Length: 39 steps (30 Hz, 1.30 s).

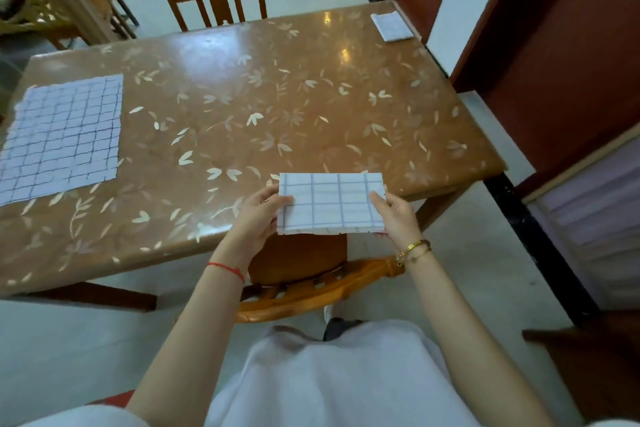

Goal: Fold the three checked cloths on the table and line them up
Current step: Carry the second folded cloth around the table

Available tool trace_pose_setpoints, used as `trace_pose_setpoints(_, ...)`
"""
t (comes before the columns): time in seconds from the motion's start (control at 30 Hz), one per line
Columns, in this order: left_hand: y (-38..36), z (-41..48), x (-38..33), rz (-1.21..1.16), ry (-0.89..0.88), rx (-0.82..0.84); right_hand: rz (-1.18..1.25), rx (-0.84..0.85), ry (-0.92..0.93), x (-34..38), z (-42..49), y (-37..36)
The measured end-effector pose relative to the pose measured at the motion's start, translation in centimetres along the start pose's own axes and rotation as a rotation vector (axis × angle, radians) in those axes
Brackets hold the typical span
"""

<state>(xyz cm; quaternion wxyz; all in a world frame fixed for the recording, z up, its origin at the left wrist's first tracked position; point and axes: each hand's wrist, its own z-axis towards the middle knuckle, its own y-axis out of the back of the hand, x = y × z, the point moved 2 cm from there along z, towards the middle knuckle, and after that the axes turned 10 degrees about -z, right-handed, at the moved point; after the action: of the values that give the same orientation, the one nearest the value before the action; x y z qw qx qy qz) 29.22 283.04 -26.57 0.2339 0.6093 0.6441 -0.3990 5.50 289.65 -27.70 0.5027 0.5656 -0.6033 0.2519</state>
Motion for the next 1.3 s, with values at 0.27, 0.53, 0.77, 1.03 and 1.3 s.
trace_pose_setpoints(0.27, -2.7, -6.2, 3.5, 0.083, 0.016, 0.157, 0.104, -0.287, -0.078, -3.2, -12.5, 2.0)
trace_pose_setpoints(0.53, -7.3, -10.7, 7.9, 0.269, 0.002, 0.354, 0.250, -0.465, -0.119, -7.6, -23.3, 5.5)
trace_pose_setpoints(0.77, -14.4, -12.9, 10.3, 0.360, 0.023, 0.501, 0.310, -0.589, -0.127, -10.5, -26.9, 10.9)
trace_pose_setpoints(1.03, -26.4, -12.6, 13.8, 0.435, 0.013, 0.596, 0.295, -0.708, -0.122, -13.1, -27.1, 21.6)
trace_pose_setpoints(1.3, -37.3, -12.4, 15.8, 0.428, -0.050, 0.626, 0.272, -0.750, -0.111, -14.6, -25.9, 31.6)
